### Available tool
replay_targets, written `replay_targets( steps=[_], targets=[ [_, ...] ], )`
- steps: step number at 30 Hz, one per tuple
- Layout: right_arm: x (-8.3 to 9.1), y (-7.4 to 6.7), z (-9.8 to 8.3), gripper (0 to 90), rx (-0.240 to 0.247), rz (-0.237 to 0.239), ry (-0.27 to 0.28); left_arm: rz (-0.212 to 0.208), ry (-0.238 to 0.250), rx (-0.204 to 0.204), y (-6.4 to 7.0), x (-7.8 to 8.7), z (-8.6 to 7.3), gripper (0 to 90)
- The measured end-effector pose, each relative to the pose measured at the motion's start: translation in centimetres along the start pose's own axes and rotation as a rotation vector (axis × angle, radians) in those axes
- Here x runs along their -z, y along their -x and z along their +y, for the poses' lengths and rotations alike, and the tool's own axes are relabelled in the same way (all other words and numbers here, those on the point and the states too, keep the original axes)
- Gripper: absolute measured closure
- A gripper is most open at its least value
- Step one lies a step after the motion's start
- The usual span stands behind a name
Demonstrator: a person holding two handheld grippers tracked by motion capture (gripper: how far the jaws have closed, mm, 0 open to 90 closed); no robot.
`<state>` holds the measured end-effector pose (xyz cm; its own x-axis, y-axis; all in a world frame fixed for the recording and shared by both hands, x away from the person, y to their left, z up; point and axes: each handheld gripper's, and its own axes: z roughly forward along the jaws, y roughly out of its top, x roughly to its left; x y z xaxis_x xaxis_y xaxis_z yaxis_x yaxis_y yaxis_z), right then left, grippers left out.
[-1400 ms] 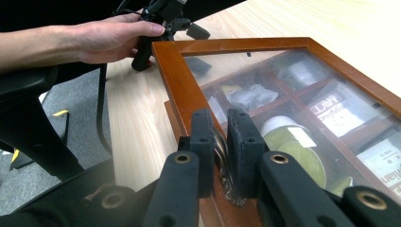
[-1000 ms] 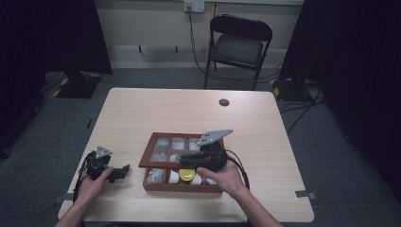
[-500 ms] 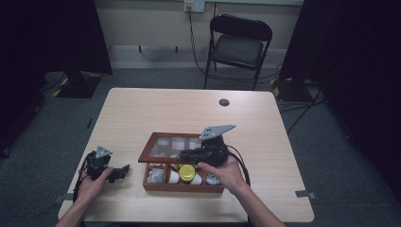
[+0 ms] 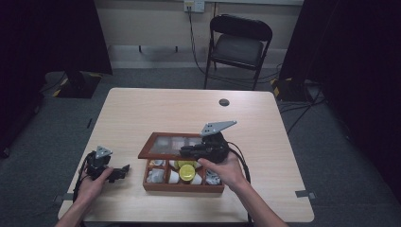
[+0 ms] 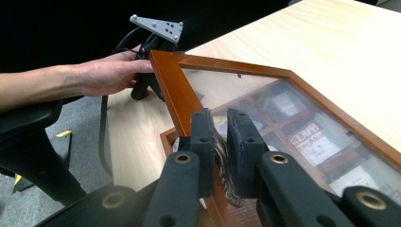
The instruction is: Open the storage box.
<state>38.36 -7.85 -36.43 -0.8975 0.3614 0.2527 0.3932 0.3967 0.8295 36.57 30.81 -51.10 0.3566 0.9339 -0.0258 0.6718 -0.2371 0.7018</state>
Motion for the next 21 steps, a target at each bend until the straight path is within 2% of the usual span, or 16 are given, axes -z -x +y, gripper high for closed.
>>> replay_targets(
  steps=[21],
  targets=[
    [0.4,0.7,1.5,81.6,-0.019,0.004,-0.004,0.000,0.000,0.000,0.0,0.0,0.0,0.0]
  ],
)
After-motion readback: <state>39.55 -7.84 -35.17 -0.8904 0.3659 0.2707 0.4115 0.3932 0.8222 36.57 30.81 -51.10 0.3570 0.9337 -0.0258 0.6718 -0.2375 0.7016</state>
